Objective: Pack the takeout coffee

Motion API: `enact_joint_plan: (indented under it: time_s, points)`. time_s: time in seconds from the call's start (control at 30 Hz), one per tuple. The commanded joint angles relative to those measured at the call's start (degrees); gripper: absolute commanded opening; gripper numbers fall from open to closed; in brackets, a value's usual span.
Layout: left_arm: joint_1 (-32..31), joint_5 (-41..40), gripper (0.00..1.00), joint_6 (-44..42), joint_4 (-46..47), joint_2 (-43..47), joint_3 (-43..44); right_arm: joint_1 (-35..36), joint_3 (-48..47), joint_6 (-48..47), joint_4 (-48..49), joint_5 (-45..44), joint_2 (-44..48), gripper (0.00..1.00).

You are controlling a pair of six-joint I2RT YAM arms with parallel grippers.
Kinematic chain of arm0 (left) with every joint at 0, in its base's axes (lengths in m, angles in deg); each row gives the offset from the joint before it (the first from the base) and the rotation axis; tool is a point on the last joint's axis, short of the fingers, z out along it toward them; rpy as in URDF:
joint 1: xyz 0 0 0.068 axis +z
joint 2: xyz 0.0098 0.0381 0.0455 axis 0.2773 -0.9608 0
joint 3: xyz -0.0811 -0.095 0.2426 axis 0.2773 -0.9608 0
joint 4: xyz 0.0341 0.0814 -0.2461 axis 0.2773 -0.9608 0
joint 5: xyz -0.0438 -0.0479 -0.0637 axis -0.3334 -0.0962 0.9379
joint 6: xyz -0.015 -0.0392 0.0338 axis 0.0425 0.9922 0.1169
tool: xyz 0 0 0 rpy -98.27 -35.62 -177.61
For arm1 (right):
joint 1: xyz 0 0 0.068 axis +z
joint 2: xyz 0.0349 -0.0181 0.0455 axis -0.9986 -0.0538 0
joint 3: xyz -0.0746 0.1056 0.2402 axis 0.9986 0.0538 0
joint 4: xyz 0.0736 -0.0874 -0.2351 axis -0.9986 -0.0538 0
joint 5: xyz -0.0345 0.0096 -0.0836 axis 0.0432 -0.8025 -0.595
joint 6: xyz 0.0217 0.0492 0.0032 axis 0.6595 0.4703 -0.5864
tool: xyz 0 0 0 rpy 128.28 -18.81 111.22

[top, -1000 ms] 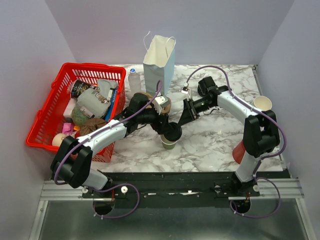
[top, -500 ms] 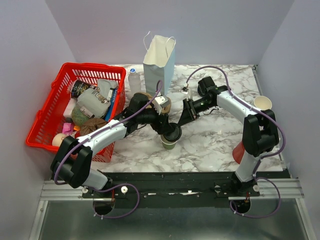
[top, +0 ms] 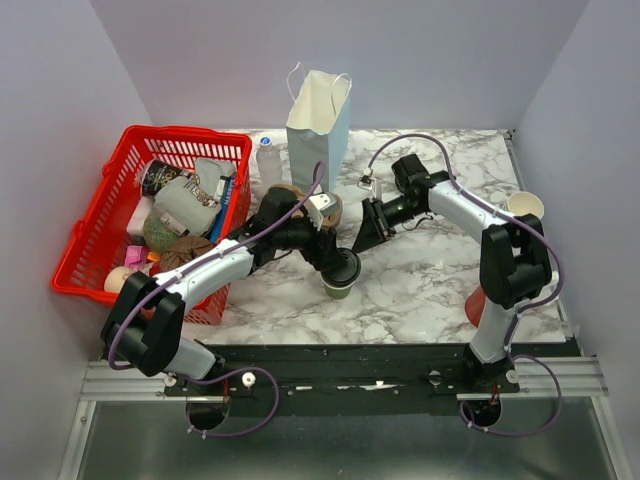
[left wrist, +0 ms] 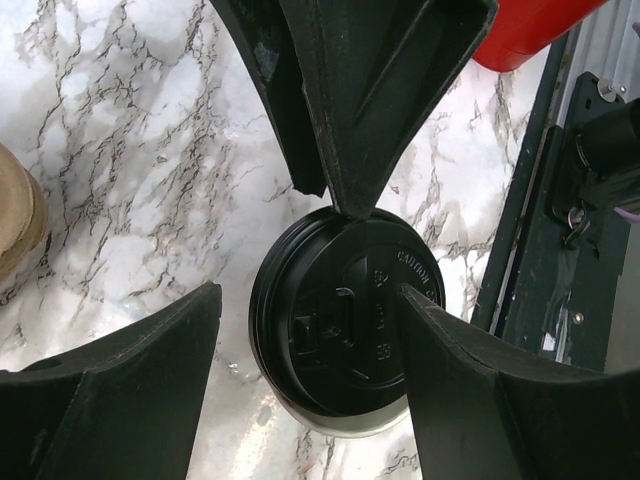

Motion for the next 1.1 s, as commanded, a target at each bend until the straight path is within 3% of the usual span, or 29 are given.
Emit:
enact_joint_plan:
  time_s: [0.0,1.07]
  points:
    - [-0.3,1.8,0.77,0.4,-0.2,1.0,1.6,1.0,-1.5,0.4,0.9,-0.6,-1.0,0.45]
    - [-0.1,1.8,0.77,0.5,-4.1,2.5,1.3,2.3,-2.9,1.7,1.5,-2.5,-3.3,0.5]
